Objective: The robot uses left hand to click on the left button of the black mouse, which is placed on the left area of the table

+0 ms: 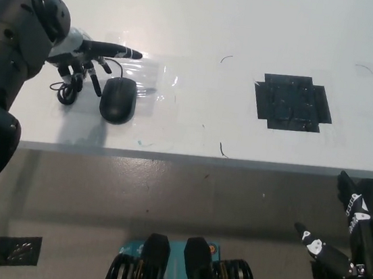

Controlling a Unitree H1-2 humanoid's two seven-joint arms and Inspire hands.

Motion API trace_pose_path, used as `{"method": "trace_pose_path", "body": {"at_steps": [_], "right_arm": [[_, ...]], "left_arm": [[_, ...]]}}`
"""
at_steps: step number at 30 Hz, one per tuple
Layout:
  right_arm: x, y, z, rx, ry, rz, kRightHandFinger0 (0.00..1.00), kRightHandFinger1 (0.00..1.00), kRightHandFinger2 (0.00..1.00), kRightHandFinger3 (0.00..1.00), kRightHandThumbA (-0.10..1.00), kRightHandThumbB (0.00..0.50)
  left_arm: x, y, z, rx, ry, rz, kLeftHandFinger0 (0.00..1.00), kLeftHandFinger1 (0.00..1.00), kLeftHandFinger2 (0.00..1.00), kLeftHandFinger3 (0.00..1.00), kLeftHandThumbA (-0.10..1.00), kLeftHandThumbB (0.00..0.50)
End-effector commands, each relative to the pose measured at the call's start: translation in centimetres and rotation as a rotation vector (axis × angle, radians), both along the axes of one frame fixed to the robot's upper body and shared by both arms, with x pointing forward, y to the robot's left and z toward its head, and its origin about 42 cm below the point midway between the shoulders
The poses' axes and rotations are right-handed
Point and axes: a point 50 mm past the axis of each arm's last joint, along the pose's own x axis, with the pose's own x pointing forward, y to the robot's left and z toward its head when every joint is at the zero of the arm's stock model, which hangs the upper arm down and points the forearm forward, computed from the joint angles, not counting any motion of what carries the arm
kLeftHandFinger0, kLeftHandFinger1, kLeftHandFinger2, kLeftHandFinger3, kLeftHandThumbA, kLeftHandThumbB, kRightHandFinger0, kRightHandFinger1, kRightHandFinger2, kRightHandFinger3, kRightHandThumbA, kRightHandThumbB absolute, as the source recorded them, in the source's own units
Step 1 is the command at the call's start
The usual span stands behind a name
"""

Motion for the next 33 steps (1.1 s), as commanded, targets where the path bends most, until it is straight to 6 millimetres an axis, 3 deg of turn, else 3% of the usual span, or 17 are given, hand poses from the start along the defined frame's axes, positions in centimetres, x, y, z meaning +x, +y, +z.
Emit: {"method": "trace_pose_path", "body": {"at_steps": [1,2,4,6,12,17,20,24,25,26,27,29,30,33], "right_arm": [[0.1,-0.1,1.5,-0.025,-0.059,0.033,1.0,1.0,1.0,1.0,0.81,0.084],[0.1,-0.1,1.5,-0.022,-0.058,0.033,1.0,1.0,1.0,1.0,0.81,0.086],[0.1,-0.1,1.4,-0.018,-0.055,0.034,1.0,1.0,1.0,1.0,0.81,0.095],[0.2,-0.1,1.5,-0.024,-0.057,0.035,1.0,1.0,1.0,1.0,0.82,0.098],[0.4,-0.1,1.7,-0.037,-0.064,0.036,1.0,1.0,1.0,1.0,0.82,0.097],[0.4,0.0,1.7,-0.03,-0.06,0.044,0.99,1.0,1.0,1.0,0.81,0.096],[0.5,0.0,1.7,-0.032,-0.063,0.046,0.98,1.0,1.0,1.0,0.8,0.084],[0.4,0.0,1.7,-0.034,-0.061,0.045,0.97,1.0,1.0,1.0,0.79,0.079],[0.3,0.0,1.6,-0.033,-0.057,0.045,0.96,1.0,1.0,1.0,0.78,0.074],[0.3,0.0,1.4,-0.027,-0.053,0.043,0.96,1.0,1.0,1.0,0.77,0.078],[0.3,0.0,1.4,-0.035,-0.052,0.042,0.96,1.0,1.0,1.0,0.76,0.073],[0.2,-0.1,1.3,-0.031,-0.048,0.045,0.96,1.0,1.0,1.0,0.76,0.076],[0.1,-0.1,1.2,-0.033,-0.043,0.043,0.96,1.0,1.0,1.0,0.77,0.085],[-0.1,-0.4,1.0,-0.034,-0.036,0.038,0.96,1.0,1.0,1.0,0.77,0.08]], "left_arm": [[0.4,-0.8,4.2,0.065,-0.012,-0.056,0.0,0.2,0.57,0.8,1.0,0.472],[0.4,-1.0,4.3,0.059,-0.004,-0.056,0.0,0.17,0.54,0.8,1.0,0.461],[0.3,-1.0,4.1,0.019,0.017,-0.04,0.0,0.1,0.47,0.95,1.0,0.466],[0.2,-1.3,3.9,0.026,0.05,-0.028,0.0,0.06,0.42,1.0,1.0,0.468],[0.0,-2.6,2.8,0.082,0.089,-0.08,0.0,0.19,0.55,1.0,1.0,0.463],[-0.1,-3.4,2.0,0.105,0.122,-0.121,0.0,0.17,0.5,1.0,1.0,0.48],[-0.1,-3.2,1.7,0.112,0.103,-0.127,0.0,0.3,0.64,1.0,1.0,0.448],[0.0,-2.8,2.1,0.09,0.084,-0.091,0.0,0.33,0.66,1.0,1.0,0.485],[0.1,-2.3,3.1,0.052,0.061,-0.076,0.0,0.33,0.67,1.0,1.0,0.49],[0.3,-1.9,4.5,0.015,0.037,-0.063,0.0,0.29,0.6,1.0,1.0,0.498],[0.3,-1.2,6.4,-0.043,0.007,-0.042,0.0,0.11,0.4,1.0,1.0,0.5],[0.3,-0.3,9.1,-0.091,-0.031,-0.055,0.0,0.11,0.41,1.0,1.0,0.48],[0.1,0.6,12.0,-0.122,-0.082,-0.082,0.0,0.13,0.43,1.0,1.0,0.475],[-0.6,1.9,16.3,-0.159,-0.158,-0.115,0.02,0.2,0.48,1.0,1.0,0.5]]}}
